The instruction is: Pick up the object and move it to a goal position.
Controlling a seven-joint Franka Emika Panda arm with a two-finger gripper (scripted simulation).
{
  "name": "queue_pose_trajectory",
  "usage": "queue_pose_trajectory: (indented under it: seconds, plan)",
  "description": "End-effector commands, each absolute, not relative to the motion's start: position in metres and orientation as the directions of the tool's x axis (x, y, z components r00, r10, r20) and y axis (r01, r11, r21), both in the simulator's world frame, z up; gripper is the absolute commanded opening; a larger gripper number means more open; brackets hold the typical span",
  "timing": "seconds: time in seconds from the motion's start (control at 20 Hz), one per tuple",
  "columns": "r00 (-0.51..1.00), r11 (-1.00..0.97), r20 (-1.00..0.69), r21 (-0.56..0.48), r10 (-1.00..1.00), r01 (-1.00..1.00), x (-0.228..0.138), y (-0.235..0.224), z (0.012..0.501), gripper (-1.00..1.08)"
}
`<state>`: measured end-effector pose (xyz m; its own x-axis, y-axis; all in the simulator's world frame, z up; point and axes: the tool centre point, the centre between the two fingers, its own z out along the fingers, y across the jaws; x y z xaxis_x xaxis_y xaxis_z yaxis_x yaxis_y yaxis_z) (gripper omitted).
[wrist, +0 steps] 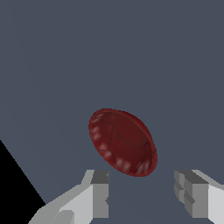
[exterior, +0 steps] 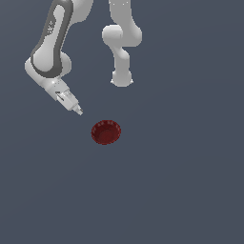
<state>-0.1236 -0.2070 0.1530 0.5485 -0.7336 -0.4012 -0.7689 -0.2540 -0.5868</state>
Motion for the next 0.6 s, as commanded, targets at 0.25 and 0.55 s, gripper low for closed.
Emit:
queue_pose_trajectory:
  seconds: [0.25,0.55]
  plan:
    - [0.523,-0.211,-0.535,-0.537,-0.663,-0.817,-0.136,-0.157,0.094,0.28]
    - [0.512,-0.203,-0.577,-0.515,-0.636,-0.833,-0.141,-0.139,0.075,0.28]
